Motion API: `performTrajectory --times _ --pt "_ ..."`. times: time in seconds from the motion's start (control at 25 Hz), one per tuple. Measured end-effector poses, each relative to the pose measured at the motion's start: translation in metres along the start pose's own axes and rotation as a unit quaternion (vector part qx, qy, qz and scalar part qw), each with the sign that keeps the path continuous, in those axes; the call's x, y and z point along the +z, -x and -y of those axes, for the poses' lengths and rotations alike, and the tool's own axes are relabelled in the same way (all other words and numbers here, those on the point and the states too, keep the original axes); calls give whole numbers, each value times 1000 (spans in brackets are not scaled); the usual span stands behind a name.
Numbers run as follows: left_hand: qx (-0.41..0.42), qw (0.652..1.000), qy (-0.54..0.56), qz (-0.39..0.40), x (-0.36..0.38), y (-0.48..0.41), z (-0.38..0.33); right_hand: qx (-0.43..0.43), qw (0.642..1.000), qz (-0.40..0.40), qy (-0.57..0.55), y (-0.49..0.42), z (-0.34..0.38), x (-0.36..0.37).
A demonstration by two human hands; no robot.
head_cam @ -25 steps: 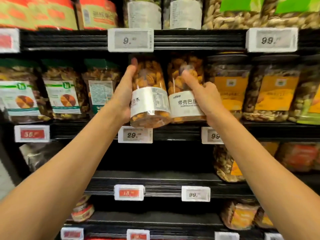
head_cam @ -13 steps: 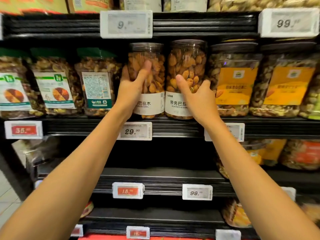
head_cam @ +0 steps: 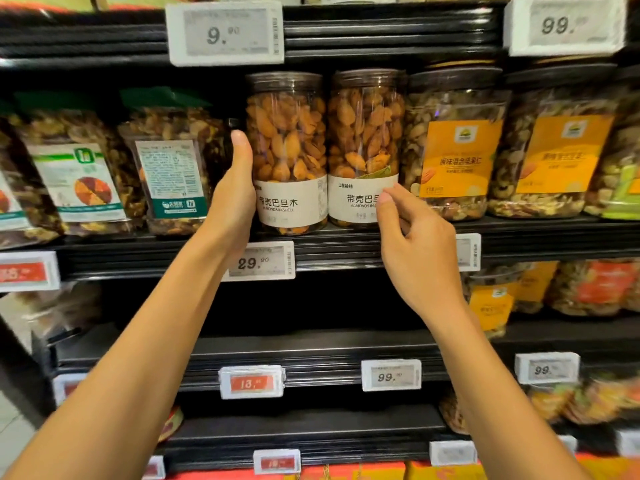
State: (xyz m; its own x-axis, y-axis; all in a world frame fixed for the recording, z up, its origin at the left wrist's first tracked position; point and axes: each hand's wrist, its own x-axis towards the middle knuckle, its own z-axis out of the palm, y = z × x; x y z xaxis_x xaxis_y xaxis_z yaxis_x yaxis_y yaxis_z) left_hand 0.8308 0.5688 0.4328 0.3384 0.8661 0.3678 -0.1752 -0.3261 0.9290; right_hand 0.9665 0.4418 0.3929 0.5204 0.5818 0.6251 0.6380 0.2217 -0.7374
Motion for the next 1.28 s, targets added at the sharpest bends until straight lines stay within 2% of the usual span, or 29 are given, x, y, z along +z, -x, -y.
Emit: performTrajectory --times 0.12,0.24,0.32,0.48,0.68,0.8,0.88,0.92,1.0,1.12,1.2,1.28 --pt "-11 1000 -6 16 -4 2 -4 1 1000 7 20 0 2 0" --pt "-12 1000 -21 -6 -9 14 -8 -53 996 -67 20 3 13 1" --pt "-12 1000 -23 7 -14 26 -9 -96 992 -84 -2 7 22 5" --pt "-28 999 1 30 -24 40 -11 -49 996 47 -65 7 40 33" --pt "-42 997 0 60 -25 51 -13 10 993 55 -102 6 35 48" --pt "-32 999 -8 27 -27 56 -19 30 992 15 -121 8 30 43" --pt "-4 999 -8 -34 -38 73 -18 -11 987 -15 -157 20 36 45" --pt "5 998 2 -63 -47 88 -14 -32 981 5 -191 29 37 51" --pt "-16 992 20 -122 -71 136 4 -35 959 137 -246 64 32 74" --pt "-106 963 4 -246 -106 240 45 35 885 380 -265 144 20 125" --pt "-173 912 2 -372 -129 325 64 70 806 522 -271 212 26 158" --pt "-204 837 -2 -508 -149 407 68 74 712 642 -275 279 44 184"
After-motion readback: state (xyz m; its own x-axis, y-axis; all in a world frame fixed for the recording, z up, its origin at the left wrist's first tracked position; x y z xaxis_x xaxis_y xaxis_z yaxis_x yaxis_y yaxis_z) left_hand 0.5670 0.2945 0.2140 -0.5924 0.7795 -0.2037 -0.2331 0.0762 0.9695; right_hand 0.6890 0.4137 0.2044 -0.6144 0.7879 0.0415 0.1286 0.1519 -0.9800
